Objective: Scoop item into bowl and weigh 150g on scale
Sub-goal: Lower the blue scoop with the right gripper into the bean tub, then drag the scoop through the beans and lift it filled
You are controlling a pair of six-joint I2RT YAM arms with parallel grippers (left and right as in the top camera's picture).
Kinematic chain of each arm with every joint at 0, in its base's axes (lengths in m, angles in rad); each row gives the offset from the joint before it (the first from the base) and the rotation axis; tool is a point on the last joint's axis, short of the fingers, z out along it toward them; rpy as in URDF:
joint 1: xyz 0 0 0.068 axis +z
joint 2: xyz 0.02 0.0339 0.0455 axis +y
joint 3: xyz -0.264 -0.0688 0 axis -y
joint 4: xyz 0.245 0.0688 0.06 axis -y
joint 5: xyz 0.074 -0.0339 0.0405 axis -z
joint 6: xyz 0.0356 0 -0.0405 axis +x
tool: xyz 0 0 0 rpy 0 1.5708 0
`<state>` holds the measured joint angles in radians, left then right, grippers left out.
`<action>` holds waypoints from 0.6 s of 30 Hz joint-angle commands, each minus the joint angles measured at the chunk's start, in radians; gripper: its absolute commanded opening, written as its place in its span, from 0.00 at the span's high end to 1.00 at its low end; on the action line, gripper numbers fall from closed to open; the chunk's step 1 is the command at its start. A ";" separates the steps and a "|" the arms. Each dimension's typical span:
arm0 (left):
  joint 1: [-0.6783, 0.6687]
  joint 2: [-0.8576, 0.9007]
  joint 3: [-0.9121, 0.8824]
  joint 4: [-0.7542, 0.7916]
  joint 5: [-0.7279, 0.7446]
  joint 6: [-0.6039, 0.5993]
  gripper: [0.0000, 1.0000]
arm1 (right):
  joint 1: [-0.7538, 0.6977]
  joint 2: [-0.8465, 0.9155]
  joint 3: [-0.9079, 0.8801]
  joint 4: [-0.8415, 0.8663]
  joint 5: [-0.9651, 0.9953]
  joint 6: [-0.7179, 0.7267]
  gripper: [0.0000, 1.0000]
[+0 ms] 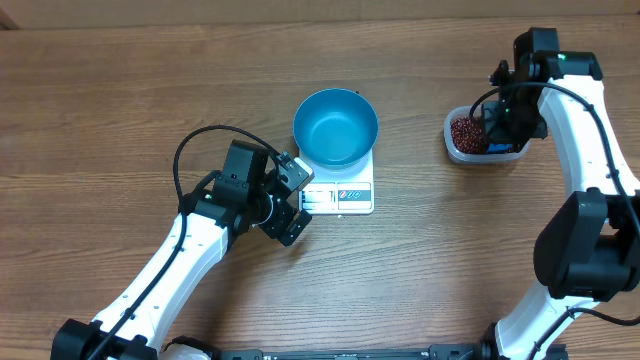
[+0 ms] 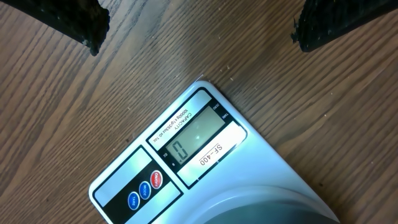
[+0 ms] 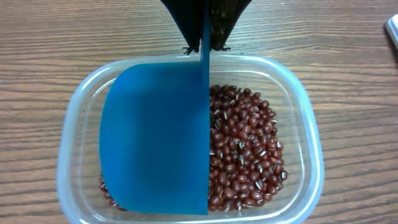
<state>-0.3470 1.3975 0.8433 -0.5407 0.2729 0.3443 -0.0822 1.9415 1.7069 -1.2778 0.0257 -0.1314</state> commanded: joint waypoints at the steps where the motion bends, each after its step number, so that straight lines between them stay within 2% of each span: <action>1: -0.006 0.005 -0.006 0.003 0.008 0.008 0.00 | 0.010 0.004 -0.008 -0.004 -0.034 -0.008 0.96; 18: -0.006 0.005 -0.006 0.003 0.008 0.008 0.01 | 0.023 0.004 -0.065 0.043 -0.154 -0.004 0.96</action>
<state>-0.3470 1.3975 0.8433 -0.5407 0.2729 0.3443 -0.0696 1.9415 1.6489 -1.2453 -0.0589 -0.1307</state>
